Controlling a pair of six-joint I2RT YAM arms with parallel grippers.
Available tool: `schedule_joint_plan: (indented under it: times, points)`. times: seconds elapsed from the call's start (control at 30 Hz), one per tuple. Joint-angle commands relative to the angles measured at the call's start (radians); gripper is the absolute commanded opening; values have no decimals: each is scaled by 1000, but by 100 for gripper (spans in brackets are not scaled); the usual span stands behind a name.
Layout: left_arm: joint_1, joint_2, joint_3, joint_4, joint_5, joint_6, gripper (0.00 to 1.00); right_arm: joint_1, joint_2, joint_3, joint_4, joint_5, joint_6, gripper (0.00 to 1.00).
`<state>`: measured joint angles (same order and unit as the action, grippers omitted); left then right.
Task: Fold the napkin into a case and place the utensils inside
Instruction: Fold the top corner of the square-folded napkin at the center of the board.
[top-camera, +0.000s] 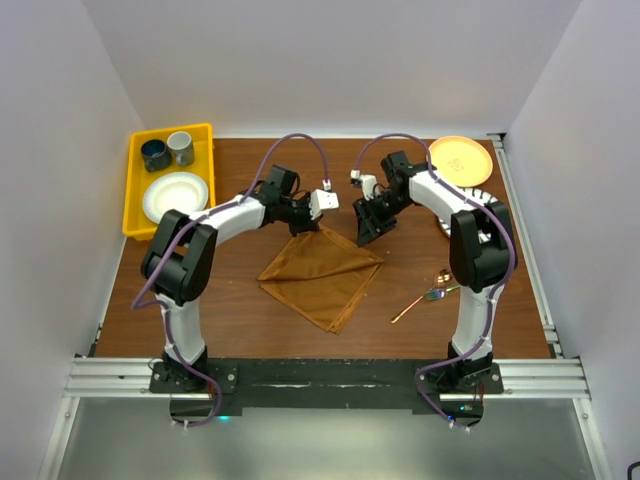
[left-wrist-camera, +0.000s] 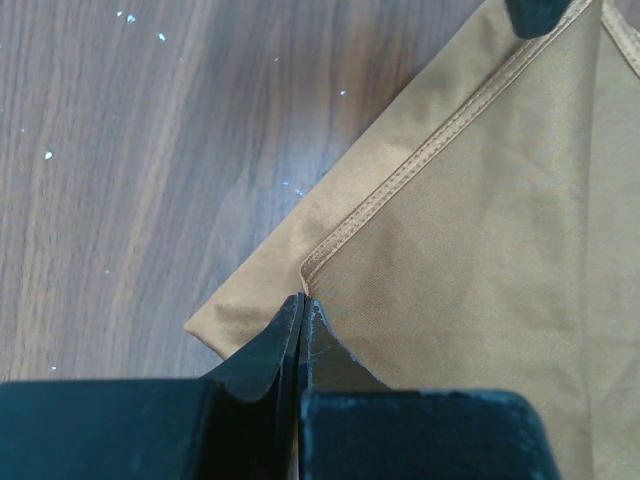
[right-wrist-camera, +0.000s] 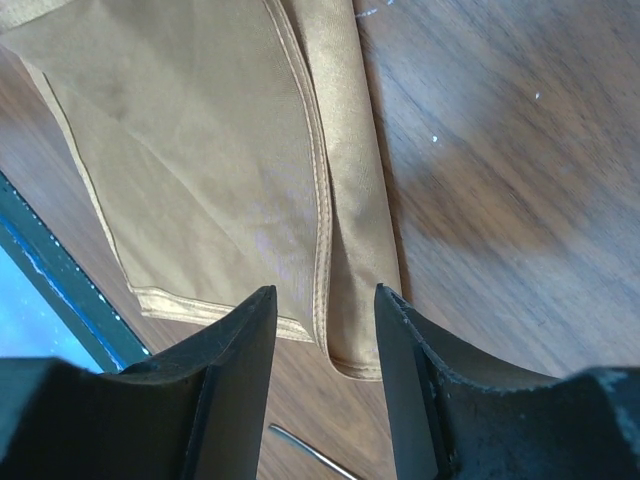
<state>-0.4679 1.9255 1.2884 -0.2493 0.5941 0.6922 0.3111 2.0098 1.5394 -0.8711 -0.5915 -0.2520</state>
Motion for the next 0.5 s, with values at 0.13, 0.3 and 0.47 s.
schedule_joint_plan:
  times: [0.13,0.3,0.47]
  points:
    - [18,30,60,53,-13,-7,0,-3,27,-21,4,21,-15,47]
    - [29,47,84,42,-19,6,0,-3,30,-28,9,28,-20,44]
    - [29,61,109,28,-19,21,0,-3,38,-30,7,30,-23,43]
